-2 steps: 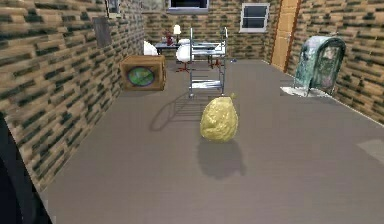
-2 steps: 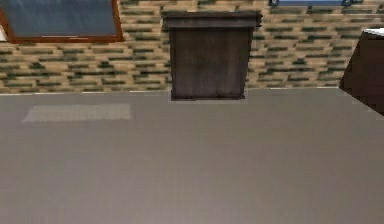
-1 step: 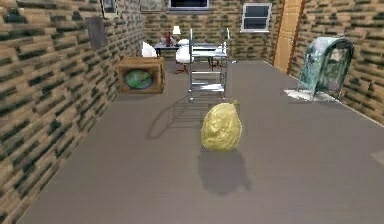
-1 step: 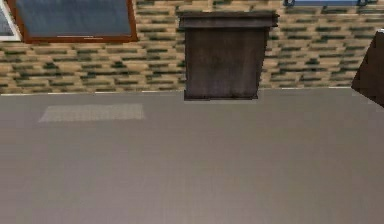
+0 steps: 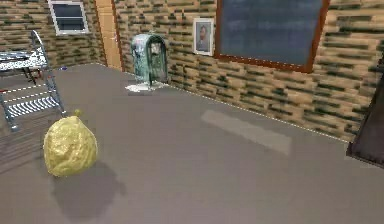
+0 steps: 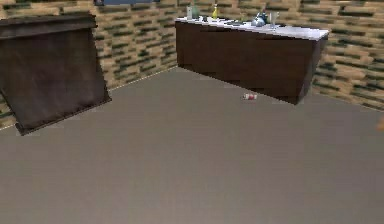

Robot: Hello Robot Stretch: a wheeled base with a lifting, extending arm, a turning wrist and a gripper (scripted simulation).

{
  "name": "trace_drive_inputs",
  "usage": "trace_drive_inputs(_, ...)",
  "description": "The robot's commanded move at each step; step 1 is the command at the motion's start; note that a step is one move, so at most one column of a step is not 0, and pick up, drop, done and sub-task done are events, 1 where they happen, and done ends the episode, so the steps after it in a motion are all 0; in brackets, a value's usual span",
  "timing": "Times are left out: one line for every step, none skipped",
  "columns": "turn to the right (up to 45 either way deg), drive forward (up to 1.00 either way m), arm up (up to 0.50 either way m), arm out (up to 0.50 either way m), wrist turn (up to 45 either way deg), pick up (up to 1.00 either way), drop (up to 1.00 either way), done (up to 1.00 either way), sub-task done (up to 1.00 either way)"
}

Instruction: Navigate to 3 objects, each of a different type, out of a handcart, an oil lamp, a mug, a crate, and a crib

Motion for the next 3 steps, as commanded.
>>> trace_drive_inputs(39.0, 0.0, 0.0, 0.0, 0.0, 0.0, 0.0, 0.0, 0.0)
trace_drive_inputs(0.0, 0.1, 0.0, 0.0, 0.0, 0.0, 0.0, 0.0, 0.0)
trace_drive_inputs(-45.0, 0.0, 0.0, 0.0, 0.0, 0.0, 0.0, 0.0, 0.0)
